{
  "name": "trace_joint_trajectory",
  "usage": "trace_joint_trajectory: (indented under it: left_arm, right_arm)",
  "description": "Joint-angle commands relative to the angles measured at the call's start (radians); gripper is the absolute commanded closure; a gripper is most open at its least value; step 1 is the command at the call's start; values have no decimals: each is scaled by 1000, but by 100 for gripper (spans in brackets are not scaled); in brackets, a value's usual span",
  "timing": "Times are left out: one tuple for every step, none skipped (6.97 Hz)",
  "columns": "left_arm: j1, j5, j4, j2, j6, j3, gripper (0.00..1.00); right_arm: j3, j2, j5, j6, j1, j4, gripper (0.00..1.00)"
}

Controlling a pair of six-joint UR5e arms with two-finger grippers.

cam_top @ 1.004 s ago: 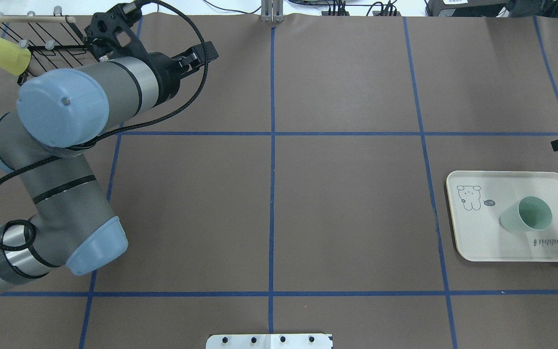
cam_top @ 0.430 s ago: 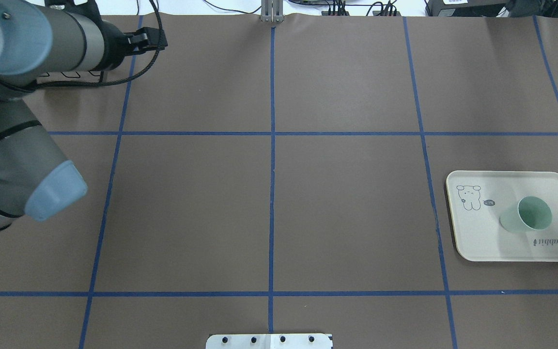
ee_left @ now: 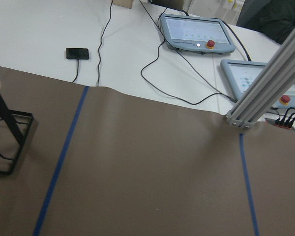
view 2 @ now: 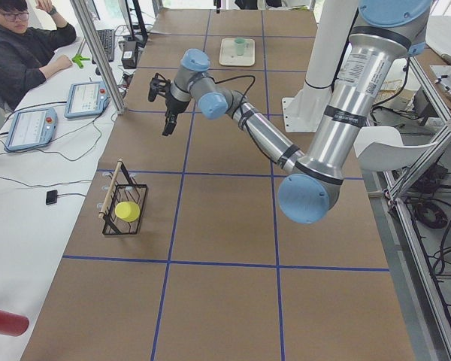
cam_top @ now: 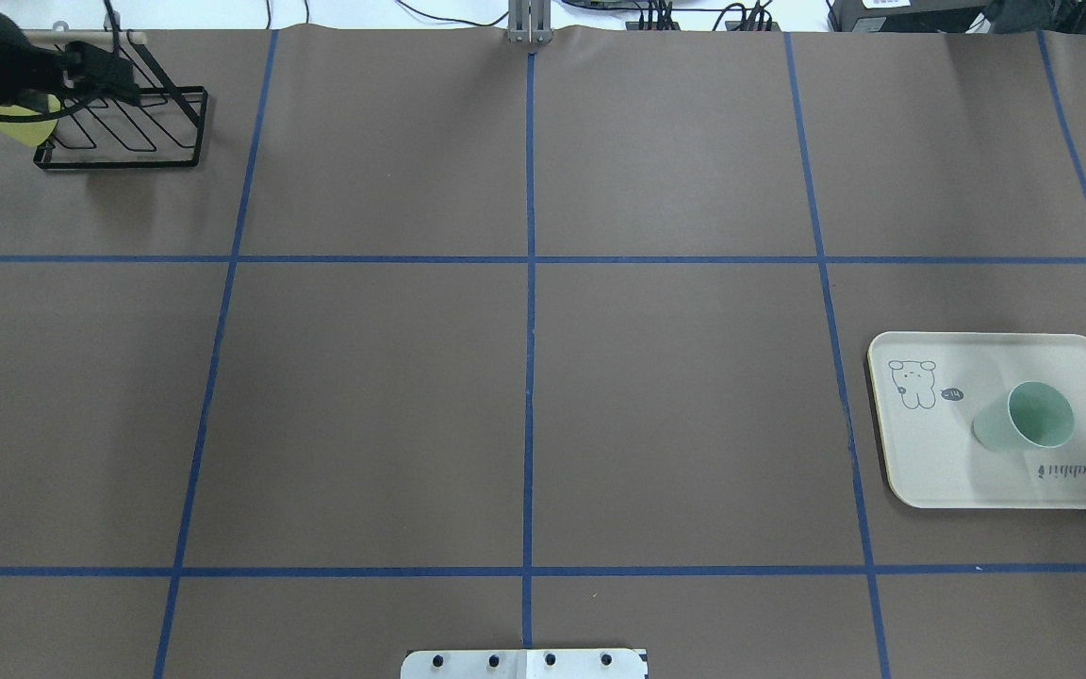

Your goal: Left arm grabs green cup and hands to right arm on tray

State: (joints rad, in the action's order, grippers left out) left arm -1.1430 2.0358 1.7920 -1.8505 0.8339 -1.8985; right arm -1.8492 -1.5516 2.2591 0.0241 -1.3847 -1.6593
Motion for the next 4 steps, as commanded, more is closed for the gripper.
trace_joint_trajectory:
  left_arm:
    - [-163,220,3,169,-311,30,0]
    - [-222,231,1,236,-490,44,0]
    - [-300,266,3,284,-660,97,0]
    - [-338,293,6,330,-765,139,0]
  right_arm:
    - [1,7,-1,-3,-25,4,1]
    - [-1,-10,3,0,-48,6,1]
    - [1,-43,4,2,-65,7,1]
    - [5,-57,4,7,-68,7,1]
